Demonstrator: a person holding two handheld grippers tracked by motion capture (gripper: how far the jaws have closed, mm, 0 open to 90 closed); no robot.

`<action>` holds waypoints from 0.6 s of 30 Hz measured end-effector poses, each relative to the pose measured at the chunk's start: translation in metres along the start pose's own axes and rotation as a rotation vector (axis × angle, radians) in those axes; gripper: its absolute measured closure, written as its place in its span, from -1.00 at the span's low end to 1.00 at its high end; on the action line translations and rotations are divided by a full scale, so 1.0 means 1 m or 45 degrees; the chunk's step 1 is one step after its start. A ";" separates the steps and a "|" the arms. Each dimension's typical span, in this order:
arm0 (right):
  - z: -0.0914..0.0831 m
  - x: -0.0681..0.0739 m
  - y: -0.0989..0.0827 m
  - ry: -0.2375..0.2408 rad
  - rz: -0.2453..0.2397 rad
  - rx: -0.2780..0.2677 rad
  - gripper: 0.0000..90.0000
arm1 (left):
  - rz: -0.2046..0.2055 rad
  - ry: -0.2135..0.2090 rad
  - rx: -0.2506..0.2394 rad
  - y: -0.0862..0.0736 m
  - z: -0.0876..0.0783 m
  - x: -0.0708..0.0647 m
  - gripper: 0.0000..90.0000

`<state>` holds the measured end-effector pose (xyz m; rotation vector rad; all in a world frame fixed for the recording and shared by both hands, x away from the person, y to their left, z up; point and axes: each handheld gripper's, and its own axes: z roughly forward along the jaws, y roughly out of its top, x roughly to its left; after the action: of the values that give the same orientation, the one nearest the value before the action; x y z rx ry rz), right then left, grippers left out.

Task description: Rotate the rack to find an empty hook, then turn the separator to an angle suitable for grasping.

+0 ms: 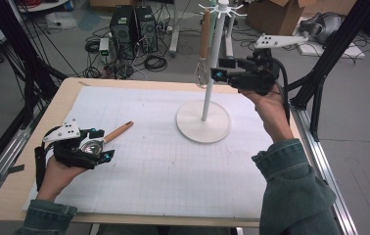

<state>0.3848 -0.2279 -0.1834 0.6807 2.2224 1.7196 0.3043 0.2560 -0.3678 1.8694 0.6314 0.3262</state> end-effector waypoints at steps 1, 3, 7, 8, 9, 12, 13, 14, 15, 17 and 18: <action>0.000 0.000 -0.005 -0.001 0.005 0.004 -0.12 | -0.003 0.007 -0.002 0.000 0.000 0.000 -0.68; 0.000 0.002 -0.015 0.003 0.024 0.006 -0.15 | -0.001 0.006 -0.005 0.000 -0.001 0.000 -0.68; 0.001 0.005 -0.035 0.020 0.036 0.017 -0.20 | -0.008 0.017 -0.005 -0.001 -0.003 0.002 -0.67; 0.001 0.006 -0.039 0.018 0.040 0.022 -0.22 | -0.008 0.022 -0.005 -0.001 -0.005 0.003 -0.67; 0.002 0.007 -0.045 0.020 0.038 0.019 -0.22 | -0.007 0.030 -0.004 -0.001 -0.006 0.004 -0.67; 0.003 0.010 -0.060 0.016 0.045 0.049 -0.28 | -0.010 0.042 -0.012 -0.002 -0.010 0.006 -0.65; 0.004 0.011 -0.065 0.015 0.050 0.064 -0.30 | -0.013 0.048 -0.010 -0.003 -0.011 0.007 -0.63; 0.004 0.012 -0.069 0.016 0.049 0.067 -0.31 | -0.012 0.053 -0.006 -0.003 -0.012 0.008 -0.62; 0.004 0.014 -0.073 0.019 0.053 0.068 -0.31 | -0.021 0.063 -0.005 -0.004 -0.012 0.009 -0.61; 0.005 0.017 -0.082 0.022 0.044 0.081 -0.33 | -0.027 0.078 -0.004 -0.005 -0.012 0.011 -0.56; 0.005 0.018 -0.084 0.022 0.047 0.090 -0.35 | -0.029 0.083 0.002 -0.005 -0.012 0.012 -0.54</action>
<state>0.3543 -0.2313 -0.2642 0.7301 2.3062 1.6772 0.3066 0.2732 -0.3691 1.8574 0.6967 0.3728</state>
